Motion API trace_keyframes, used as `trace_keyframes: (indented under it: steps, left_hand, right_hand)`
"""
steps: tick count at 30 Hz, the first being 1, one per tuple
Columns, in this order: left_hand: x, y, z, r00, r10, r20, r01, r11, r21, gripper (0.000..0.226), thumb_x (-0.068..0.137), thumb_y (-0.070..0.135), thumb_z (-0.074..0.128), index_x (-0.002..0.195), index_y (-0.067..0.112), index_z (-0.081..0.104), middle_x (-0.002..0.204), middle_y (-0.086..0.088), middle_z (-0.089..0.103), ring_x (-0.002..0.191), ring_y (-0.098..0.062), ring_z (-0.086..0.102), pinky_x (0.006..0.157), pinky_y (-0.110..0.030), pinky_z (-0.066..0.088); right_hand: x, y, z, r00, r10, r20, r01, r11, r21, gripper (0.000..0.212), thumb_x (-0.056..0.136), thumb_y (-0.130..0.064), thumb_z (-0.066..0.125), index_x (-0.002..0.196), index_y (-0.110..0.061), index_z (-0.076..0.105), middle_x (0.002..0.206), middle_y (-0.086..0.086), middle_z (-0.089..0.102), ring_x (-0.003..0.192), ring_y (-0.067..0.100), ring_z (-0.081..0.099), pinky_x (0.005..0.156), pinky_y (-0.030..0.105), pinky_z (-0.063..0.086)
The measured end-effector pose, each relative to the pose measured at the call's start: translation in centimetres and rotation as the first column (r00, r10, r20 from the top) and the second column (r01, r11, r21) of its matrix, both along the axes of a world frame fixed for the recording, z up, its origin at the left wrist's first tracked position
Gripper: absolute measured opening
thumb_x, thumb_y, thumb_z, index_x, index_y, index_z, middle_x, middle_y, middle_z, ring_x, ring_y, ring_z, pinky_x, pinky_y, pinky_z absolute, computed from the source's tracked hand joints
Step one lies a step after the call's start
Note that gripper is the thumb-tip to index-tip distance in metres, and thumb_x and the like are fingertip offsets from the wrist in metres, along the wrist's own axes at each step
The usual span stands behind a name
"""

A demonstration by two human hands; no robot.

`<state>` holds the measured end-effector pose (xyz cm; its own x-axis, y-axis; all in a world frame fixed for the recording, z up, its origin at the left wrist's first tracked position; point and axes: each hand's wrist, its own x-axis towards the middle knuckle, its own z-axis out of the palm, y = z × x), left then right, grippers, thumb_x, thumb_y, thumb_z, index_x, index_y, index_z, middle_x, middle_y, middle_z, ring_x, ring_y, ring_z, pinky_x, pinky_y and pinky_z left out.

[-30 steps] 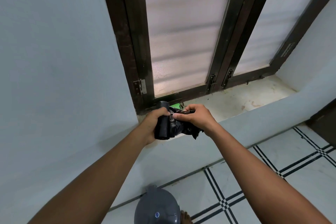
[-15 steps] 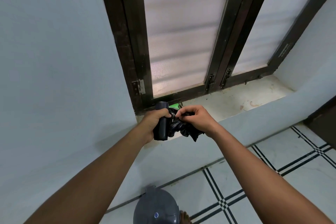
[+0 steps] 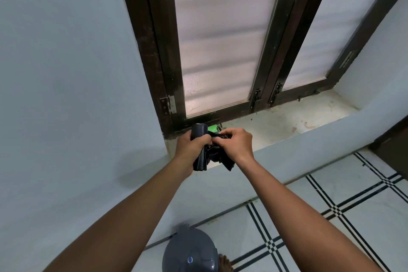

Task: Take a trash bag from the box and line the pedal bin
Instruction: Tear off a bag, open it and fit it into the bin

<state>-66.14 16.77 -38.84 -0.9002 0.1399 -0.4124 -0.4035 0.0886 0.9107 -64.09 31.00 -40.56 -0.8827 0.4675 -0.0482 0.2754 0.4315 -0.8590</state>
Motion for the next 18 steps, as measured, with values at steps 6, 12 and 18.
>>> trace_keyframes:
  steps: [6, 12, 18]
  left_hand:
    - [-0.5, -0.4, 0.0, 0.998, -0.035, -0.047, 0.036, 0.999, 0.025, 0.039, 0.081, 0.011, 0.073, 0.114, 0.027, 0.062, 0.108, -0.009, 0.067, 0.097, -0.029, 0.067, 0.076, -0.039, 0.058]
    - [-0.7, -0.9, -0.4, 0.999, -0.025, -0.036, 0.03, 0.987, 0.157, 0.041, 0.076, 0.005, 0.075, 0.11, 0.027, 0.065, 0.114, -0.02, 0.067, 0.1, -0.036, 0.067, 0.083, -0.05, 0.06]
    - [-1.8, -1.3, -0.3, 0.995, -0.066, -0.073, 0.074, 0.991, 0.114, 0.041, 0.08, 0.022, 0.077, 0.116, 0.034, 0.063, 0.117, -0.011, 0.067, 0.107, -0.032, 0.066, 0.088, -0.051, 0.06]
  right_hand:
    - [-0.7, -0.4, -0.6, 0.996, -0.081, 0.025, 0.084, 0.987, -0.135, 0.019, 0.077, -0.026, 0.084, 0.094, -0.017, 0.083, 0.088, 0.0, 0.076, 0.082, 0.013, 0.072, 0.075, 0.025, 0.06]
    - [-1.5, 0.0, -1.1, 0.967, -0.141, 0.213, 0.211, 0.911, -0.354, 0.01, 0.075, -0.019, 0.084, 0.078, -0.011, 0.079, 0.084, 0.009, 0.076, 0.075, 0.023, 0.074, 0.066, 0.031, 0.062]
    - [-0.9, 0.7, -0.9, 0.983, 0.087, 0.159, 0.033, 0.777, -0.629, 0.021, 0.093, -0.023, 0.074, 0.103, -0.006, 0.071, 0.1, 0.019, 0.076, 0.082, 0.03, 0.074, 0.072, 0.038, 0.06]
